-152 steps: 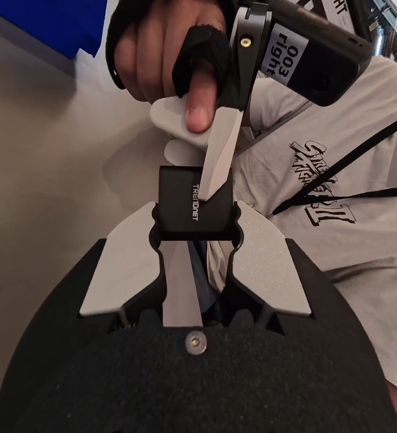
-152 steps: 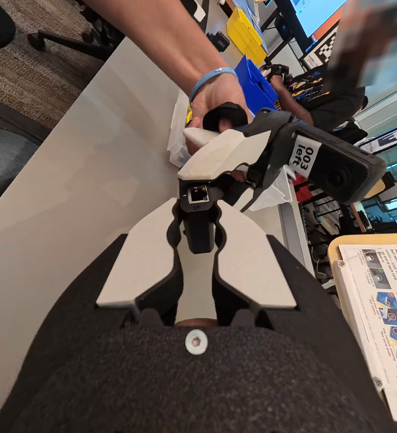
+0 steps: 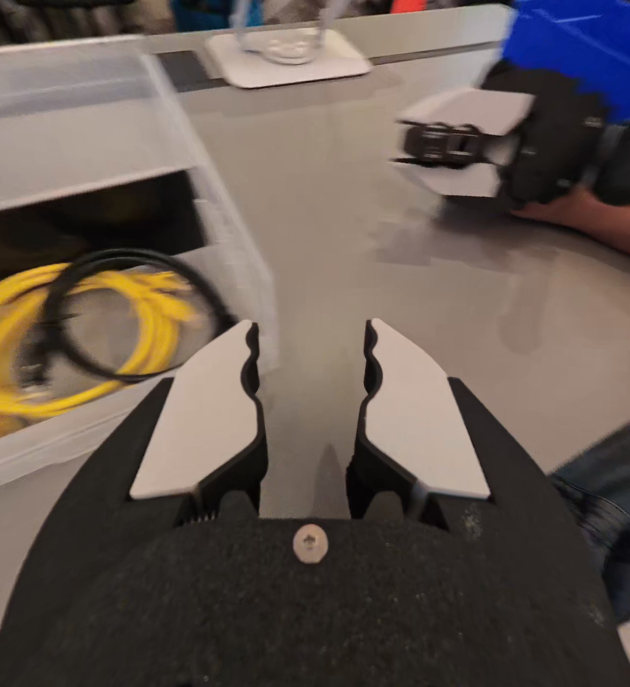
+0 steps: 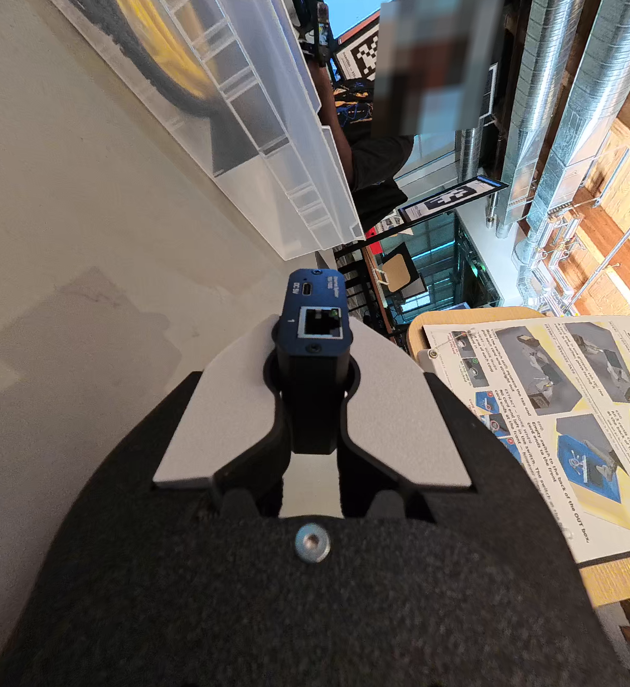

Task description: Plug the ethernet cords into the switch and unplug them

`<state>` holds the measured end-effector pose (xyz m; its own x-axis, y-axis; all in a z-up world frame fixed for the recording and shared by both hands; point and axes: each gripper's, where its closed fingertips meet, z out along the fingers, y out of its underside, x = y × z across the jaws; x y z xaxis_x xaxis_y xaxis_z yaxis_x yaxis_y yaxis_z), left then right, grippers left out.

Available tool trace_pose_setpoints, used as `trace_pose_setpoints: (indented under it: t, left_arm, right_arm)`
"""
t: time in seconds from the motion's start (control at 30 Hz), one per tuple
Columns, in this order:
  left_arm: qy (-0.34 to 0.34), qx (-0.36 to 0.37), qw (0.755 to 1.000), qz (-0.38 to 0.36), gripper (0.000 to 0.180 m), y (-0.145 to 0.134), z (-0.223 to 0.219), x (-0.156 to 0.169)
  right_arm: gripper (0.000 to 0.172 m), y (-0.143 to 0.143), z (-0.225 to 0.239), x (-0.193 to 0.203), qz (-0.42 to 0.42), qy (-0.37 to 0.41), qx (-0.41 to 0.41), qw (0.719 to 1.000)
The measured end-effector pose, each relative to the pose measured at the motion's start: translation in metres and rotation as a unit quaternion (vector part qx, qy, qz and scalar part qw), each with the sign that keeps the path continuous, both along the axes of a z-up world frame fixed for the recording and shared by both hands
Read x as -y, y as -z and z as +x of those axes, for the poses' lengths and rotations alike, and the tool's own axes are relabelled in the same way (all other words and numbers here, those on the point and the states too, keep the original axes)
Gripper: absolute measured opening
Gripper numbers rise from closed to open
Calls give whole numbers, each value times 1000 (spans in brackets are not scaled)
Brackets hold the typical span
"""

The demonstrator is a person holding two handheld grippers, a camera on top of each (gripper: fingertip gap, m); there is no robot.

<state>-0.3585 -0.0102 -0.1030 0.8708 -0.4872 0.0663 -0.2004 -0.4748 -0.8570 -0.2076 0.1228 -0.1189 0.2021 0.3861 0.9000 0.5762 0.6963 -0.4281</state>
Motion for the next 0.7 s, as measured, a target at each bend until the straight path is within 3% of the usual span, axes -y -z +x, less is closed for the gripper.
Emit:
trace_pose_setpoints:
  t: [0.17,0.23,0.37,0.47,0.5,0.6,0.7]
  left_arm:
    - [-132,-63,986,-77,55,12,-99,-53]
    - [-155,-77,980,-102,56,23,-123,-71]
    - [-147,-72,968,-190,60,48,-131,-85]
    - [-135,-96,962,-219,18,51,-133,-85]
    - [-128,-106,961,-220,18,49,-134,-85]
    - [-117,-104,966,-207,16,36,-132,-84]
    - [-113,-104,979,-136,15,1,-131,-84]
  right_arm:
    - [25,-1,0,0,-8,-5,-6,1000]
    - [25,0,0,1,-8,-7,-4,1000]
    - [25,0,1,1,-10,-6,-5,1000]
    - [25,-1,2,0,-15,-5,-10,1000]
    - [25,-2,2,0,-16,-5,-13,1000]
    - [25,-3,3,-1,-20,-6,-16,1000]
    - [25,-5,3,-1,-20,-7,-22,1000]
